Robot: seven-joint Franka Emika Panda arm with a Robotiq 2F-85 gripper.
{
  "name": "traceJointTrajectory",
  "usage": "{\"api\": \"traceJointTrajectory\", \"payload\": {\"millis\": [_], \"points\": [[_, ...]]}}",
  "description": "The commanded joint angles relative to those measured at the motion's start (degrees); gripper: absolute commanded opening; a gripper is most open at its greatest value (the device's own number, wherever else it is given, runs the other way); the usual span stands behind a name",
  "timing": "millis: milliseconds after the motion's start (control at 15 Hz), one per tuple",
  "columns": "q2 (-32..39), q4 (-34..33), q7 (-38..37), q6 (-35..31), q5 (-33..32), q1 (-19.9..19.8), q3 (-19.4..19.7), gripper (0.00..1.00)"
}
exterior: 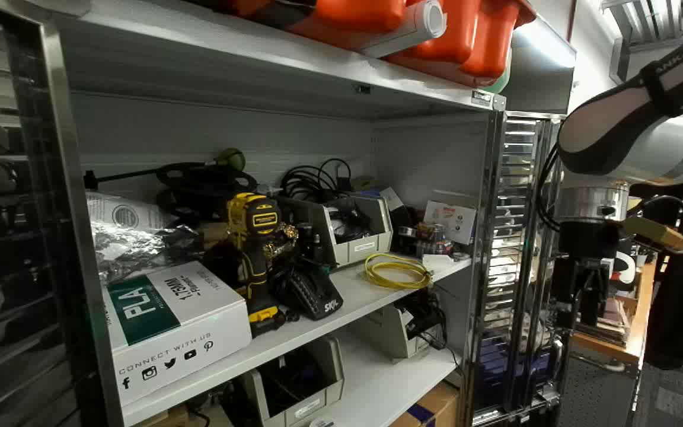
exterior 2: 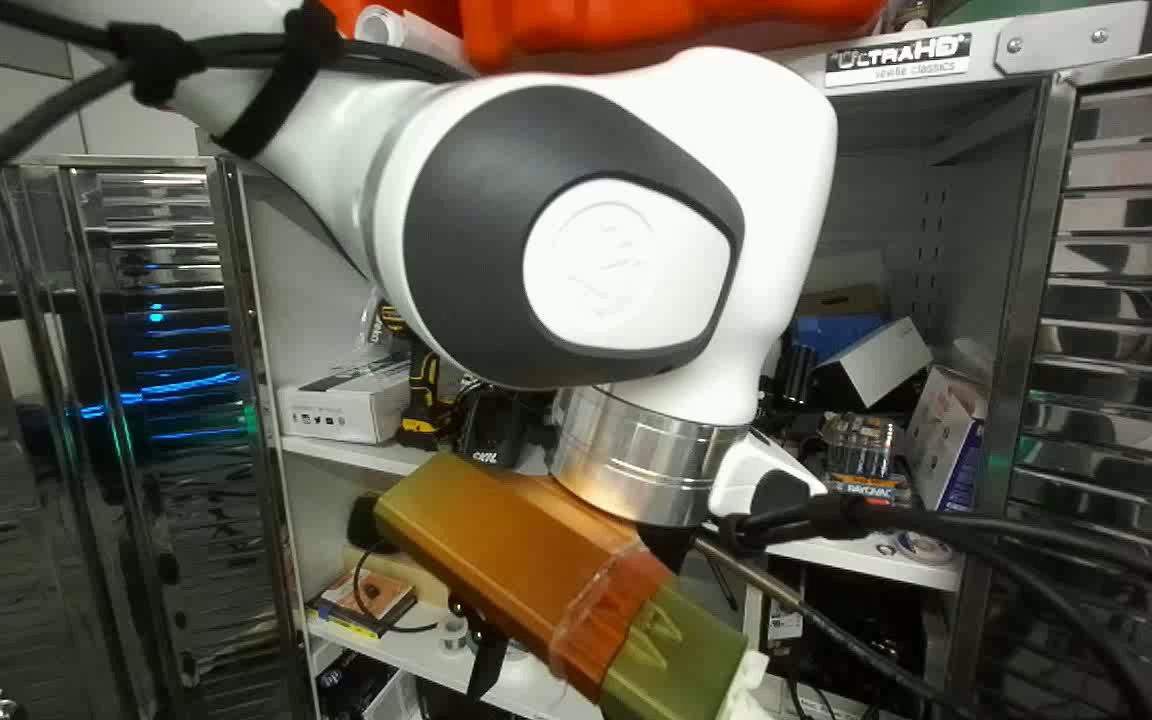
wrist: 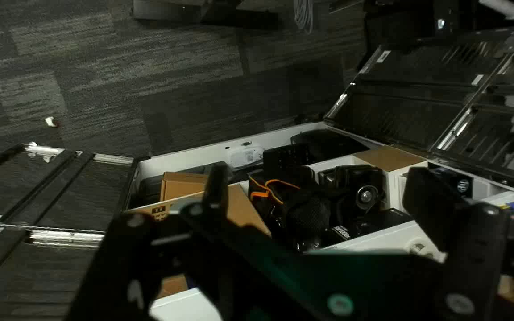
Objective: Pick up the yellow cable and put it in the storage object
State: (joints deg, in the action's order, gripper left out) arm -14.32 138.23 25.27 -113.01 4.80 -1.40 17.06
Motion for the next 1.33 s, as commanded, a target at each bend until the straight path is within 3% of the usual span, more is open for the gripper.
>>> {"api": "traceJointTrajectory", "payload": {"millis": [0,733,1267], "points": [[0.1,-0.2,0.4,0.1,0.5,-1.9,-1.8,1.00],[0.9,-1.4,0.6,-0.1,0.7,-1.8,-2.0,1.00],[16.1,-20.2,0.6,1.6,6.6,-1.8,-4.7,1.00]]}}
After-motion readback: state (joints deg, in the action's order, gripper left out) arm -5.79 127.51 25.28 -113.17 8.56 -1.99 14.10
